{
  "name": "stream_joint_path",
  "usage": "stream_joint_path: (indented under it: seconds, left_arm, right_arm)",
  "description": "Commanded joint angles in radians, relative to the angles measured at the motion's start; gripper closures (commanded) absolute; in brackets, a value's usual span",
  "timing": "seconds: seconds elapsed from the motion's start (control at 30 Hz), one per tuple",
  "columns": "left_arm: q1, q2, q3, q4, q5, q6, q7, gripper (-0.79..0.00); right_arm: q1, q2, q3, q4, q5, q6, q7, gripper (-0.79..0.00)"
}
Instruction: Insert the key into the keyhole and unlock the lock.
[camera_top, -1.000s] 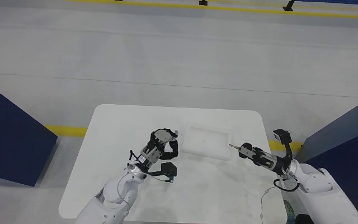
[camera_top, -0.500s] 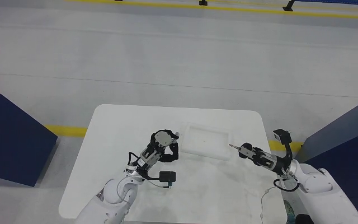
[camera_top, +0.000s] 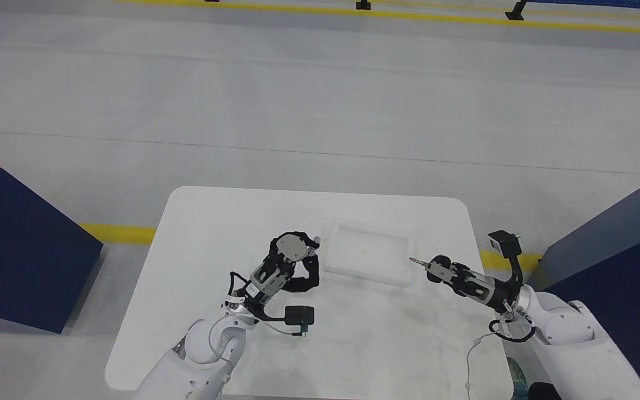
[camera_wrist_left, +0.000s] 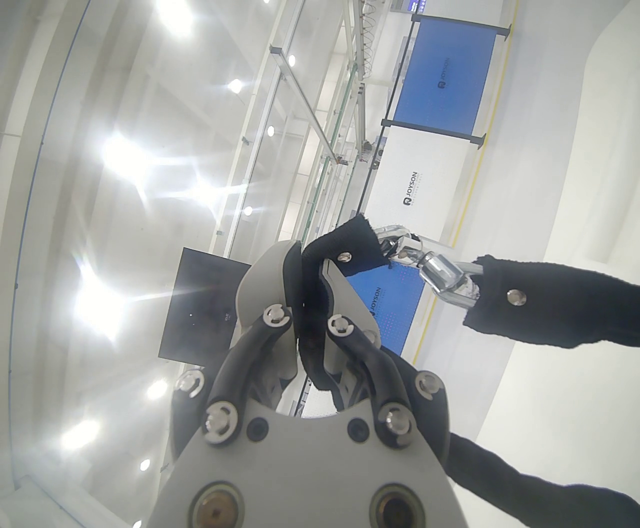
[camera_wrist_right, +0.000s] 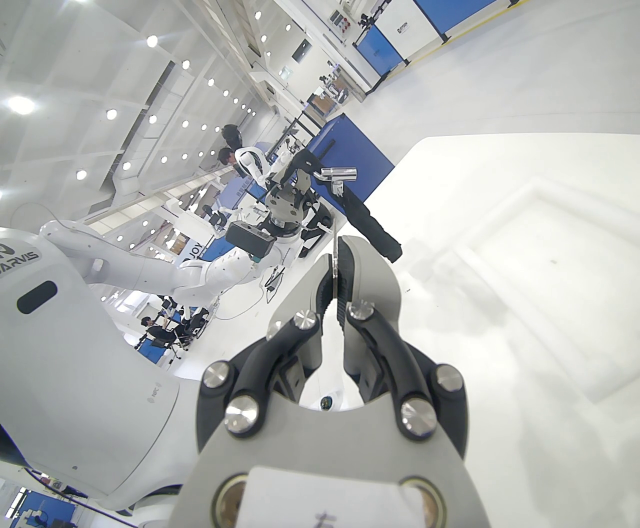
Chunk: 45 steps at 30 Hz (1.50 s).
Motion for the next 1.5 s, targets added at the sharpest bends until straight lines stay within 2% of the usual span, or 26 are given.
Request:
stream_joint_path:
  seconds: [0.0, 0.87, 0.9, 0.93, 1.17, 1.47]
  left_arm:
    - [0.0, 0.0, 0.0, 0.0, 0.0, 0.0, 0.0, 0.0]
    - [0.0, 0.0, 0.0, 0.0, 0.0, 0.0, 0.0, 0.0]
    - [0.0, 0.0, 0.0, 0.0, 0.0, 0.0, 0.0, -0.745]
    - [0.0, 0.0, 0.0, 0.0, 0.0, 0.0, 0.0, 0.0]
    - [0.013, -0.003, 0.003, -0.011, -0.071, -0.03, 0.058, 0.0]
    - [-0.011, -0.011, 0.02, 0.023, -0.204, 0.031, 0.31, 0.0]
  right_arm:
    - [0.0, 0.0, 0.0, 0.0, 0.0, 0.0, 0.0, 0.0]
    - [0.0, 0.0, 0.0, 0.0, 0.0, 0.0, 0.0, 0.0]
    - [0.0, 0.0, 0.0, 0.0, 0.0, 0.0, 0.0, 0.0]
    - [0.0, 0.0, 0.0, 0.0, 0.0, 0.0, 0.0, 0.0]
    - [0.0, 0.0, 0.0, 0.0, 0.0, 0.0, 0.0, 0.0]
    - [0.0, 0.0, 0.0, 0.0, 0.0, 0.0, 0.0, 0.0]
